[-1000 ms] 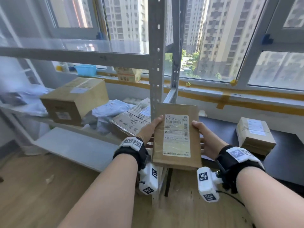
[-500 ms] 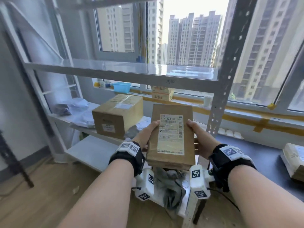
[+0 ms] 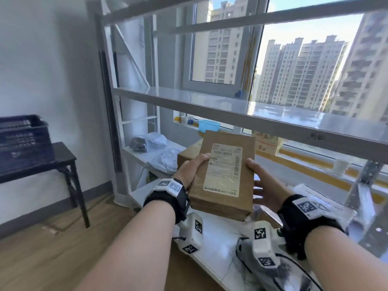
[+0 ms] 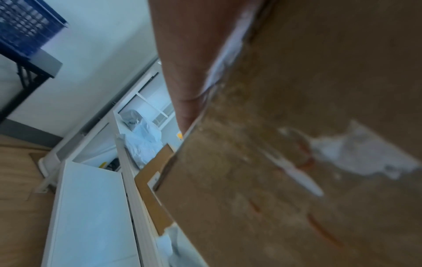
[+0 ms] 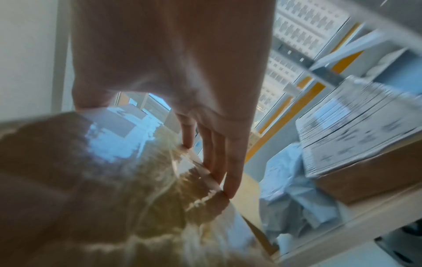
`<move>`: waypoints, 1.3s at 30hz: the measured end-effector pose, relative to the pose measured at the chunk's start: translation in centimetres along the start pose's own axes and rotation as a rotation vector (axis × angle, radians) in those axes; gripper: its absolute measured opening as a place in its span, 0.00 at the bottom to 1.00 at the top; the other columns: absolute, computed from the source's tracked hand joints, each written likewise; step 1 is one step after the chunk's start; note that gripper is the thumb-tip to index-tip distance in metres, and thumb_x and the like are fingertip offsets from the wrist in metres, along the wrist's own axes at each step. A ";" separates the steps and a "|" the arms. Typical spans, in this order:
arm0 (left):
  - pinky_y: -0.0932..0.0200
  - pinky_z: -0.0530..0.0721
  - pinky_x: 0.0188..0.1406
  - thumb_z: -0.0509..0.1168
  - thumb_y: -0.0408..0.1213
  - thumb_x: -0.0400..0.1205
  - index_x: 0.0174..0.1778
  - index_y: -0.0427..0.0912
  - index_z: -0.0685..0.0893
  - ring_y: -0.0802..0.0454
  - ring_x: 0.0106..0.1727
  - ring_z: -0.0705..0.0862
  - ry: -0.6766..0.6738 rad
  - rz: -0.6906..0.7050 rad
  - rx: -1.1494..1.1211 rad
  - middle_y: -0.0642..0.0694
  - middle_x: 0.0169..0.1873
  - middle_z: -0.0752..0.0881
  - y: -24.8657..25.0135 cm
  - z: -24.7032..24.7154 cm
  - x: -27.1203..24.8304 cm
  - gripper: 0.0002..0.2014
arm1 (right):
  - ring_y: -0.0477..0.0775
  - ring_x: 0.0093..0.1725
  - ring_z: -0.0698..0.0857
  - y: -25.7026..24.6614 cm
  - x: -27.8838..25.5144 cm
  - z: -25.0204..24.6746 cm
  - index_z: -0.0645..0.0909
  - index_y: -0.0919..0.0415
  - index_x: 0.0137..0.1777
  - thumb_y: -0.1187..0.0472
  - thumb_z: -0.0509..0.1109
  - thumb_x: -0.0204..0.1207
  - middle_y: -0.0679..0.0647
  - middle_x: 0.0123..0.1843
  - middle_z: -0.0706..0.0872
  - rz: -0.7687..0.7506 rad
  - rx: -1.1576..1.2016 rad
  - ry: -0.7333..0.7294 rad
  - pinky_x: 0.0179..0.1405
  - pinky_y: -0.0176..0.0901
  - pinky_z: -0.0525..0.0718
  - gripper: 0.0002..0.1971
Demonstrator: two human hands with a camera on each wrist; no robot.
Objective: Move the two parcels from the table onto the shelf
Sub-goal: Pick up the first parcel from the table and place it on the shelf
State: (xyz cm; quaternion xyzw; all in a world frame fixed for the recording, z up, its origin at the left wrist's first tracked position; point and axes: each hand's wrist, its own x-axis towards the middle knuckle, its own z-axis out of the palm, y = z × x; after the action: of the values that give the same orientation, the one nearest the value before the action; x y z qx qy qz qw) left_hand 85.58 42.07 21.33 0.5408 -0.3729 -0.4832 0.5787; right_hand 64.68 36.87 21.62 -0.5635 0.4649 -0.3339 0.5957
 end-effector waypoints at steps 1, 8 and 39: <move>0.38 0.80 0.71 0.74 0.59 0.60 0.55 0.39 0.91 0.38 0.53 0.88 0.021 0.008 0.008 0.33 0.57 0.91 0.3 -1.6 1.0 0.33 | 0.56 0.42 0.91 -0.4 1.4 1.3 0.84 0.55 0.62 0.35 0.64 0.77 0.57 0.45 0.91 -0.009 -0.005 -0.026 0.38 0.47 0.87 0.26; 0.37 0.79 0.71 0.76 0.66 0.55 0.42 0.46 0.93 0.33 0.55 0.89 0.124 0.029 0.092 0.37 0.53 0.92 4.1 -11.7 9.5 0.30 | 0.60 0.44 0.90 -4.5 13.0 10.4 0.84 0.54 0.61 0.35 0.65 0.77 0.62 0.51 0.91 -0.093 -0.005 -0.151 0.41 0.49 0.87 0.25; 0.61 0.88 0.37 0.51 0.55 0.86 0.46 0.45 0.88 0.51 0.33 0.92 -0.118 0.347 -0.094 0.45 0.35 0.93 28.7 -47.5 47.7 0.23 | 0.66 0.48 0.89 -30.7 52.0 44.1 0.75 0.61 0.69 0.24 0.64 0.67 0.68 0.53 0.88 -0.207 0.041 0.002 0.42 0.54 0.88 0.44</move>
State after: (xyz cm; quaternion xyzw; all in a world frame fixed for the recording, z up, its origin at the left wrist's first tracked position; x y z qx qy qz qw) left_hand 147.54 7.31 38.80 0.4114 -0.4709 -0.4241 0.6551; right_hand 127.54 0.45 39.59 -0.5960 0.3979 -0.4035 0.5689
